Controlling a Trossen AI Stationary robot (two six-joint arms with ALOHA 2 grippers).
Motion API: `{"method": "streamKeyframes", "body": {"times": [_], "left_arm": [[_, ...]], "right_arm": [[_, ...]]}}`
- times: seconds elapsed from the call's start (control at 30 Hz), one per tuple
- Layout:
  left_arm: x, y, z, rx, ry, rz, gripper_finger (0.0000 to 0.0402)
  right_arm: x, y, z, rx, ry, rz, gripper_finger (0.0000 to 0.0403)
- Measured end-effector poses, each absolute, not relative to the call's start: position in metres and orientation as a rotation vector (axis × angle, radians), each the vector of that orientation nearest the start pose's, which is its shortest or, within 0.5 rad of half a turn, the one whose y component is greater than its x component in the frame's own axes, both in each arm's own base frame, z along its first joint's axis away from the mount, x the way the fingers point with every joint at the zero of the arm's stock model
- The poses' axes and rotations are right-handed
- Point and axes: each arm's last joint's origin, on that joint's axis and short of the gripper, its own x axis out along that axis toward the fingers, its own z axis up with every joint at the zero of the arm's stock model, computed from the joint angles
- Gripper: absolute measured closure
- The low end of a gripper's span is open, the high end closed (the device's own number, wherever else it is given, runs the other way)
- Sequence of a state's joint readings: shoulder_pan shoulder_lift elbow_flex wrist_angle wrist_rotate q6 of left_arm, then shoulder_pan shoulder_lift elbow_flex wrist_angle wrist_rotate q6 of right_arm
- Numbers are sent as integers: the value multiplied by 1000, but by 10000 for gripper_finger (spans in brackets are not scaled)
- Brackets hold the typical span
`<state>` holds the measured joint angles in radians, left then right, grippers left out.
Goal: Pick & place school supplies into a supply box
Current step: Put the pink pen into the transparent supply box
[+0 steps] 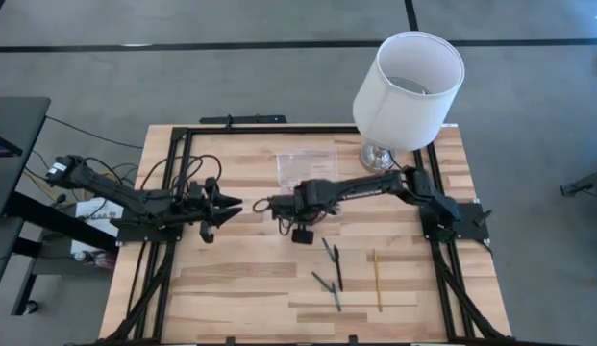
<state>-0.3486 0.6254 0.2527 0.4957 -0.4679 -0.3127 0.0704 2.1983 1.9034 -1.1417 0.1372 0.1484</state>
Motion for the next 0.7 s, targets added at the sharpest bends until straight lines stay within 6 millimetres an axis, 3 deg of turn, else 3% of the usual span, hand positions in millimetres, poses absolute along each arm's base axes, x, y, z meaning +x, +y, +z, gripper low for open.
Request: {"method": "streamKeyframes", "body": {"times": [0.4, 0.7], "left_arm": [[143, -43, 235, -389, -114, 77, 286], [143, -43, 235, -405, -114, 76, 286]], "right_arm": [[435, -33, 208, 25, 1463, -227, 391], [428, -63, 205, 127, 1503, -220, 387]]}}
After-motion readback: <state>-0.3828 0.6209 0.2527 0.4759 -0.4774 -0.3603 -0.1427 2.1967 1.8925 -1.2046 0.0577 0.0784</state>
